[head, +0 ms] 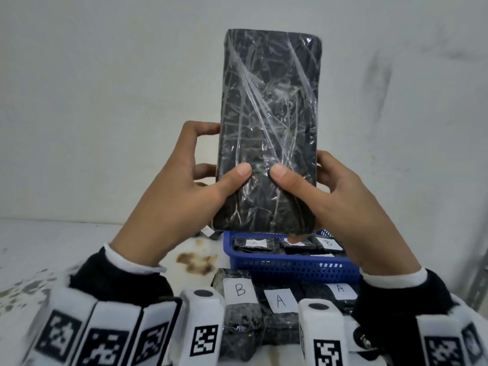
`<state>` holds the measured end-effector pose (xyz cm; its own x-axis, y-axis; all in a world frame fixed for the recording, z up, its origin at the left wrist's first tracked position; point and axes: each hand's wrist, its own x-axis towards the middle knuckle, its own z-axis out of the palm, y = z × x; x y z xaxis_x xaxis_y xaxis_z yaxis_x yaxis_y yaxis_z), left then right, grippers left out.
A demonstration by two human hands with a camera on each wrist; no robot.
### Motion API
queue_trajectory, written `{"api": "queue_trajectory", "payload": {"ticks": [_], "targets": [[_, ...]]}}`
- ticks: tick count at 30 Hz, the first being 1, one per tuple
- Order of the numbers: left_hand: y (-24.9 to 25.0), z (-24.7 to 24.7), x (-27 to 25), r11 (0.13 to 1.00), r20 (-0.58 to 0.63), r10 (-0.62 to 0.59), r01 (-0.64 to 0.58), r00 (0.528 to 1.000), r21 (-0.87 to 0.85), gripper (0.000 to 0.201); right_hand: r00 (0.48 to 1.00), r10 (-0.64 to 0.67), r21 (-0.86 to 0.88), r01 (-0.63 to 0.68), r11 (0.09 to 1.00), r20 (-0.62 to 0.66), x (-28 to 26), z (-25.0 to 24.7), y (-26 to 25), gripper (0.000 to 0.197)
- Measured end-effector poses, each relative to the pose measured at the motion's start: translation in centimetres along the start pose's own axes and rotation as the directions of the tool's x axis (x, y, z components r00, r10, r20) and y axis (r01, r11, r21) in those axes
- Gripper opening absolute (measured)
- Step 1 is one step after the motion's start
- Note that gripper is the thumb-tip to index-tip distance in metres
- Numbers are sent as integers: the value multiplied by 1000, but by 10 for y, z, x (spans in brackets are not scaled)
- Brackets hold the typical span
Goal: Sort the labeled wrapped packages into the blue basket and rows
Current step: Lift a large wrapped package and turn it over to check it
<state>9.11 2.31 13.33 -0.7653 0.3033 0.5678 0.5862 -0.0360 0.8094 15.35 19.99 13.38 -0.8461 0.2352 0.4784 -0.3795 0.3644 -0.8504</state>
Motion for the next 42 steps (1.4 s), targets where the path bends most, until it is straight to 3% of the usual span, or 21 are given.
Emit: {"api": "queue_trajectory", "payload": {"ticks": [4,8,11,13,16,20,26,34,42], "targets": [[-4,4,2,999,-78,20,-23,997,-31,38,1000,22,13,-22,1000,22,1,-1,1,62],[-3,1,3,998,-81,15,-19,997,-53,42,998,4,-21,-3,1000,57,2,-6,2,51],[-2,-1,3,998,-89,27,-31,996,-46,38,996,-13,-197,30,980,86,2,-10,4,57],[-2,-1,3,999,-98,44,-46,994,-18,50,995,-32,-262,56,963,96,2,-9,4,63],[-2,1,2,996,-57,88,-87,994,16,69,993,-73,-225,92,970,90,2,-5,1,78],[-5,2,4,997,-13,80,-80,997,-8,64,990,-139,-246,138,959,10,-2,-3,-4,85],[-6,5,4,995,-14,103,-103,995,1,53,985,-159,-268,135,954,-69,-1,-3,-2,80],[-7,7,3,995,-41,99,-98,994,30,53,985,-144,-205,122,971,-97,0,-11,-2,54],[-8,13,3,993,-62,95,-91,994,72,49,976,-164,-245,125,962,-145,-2,-5,-3,64]]}}
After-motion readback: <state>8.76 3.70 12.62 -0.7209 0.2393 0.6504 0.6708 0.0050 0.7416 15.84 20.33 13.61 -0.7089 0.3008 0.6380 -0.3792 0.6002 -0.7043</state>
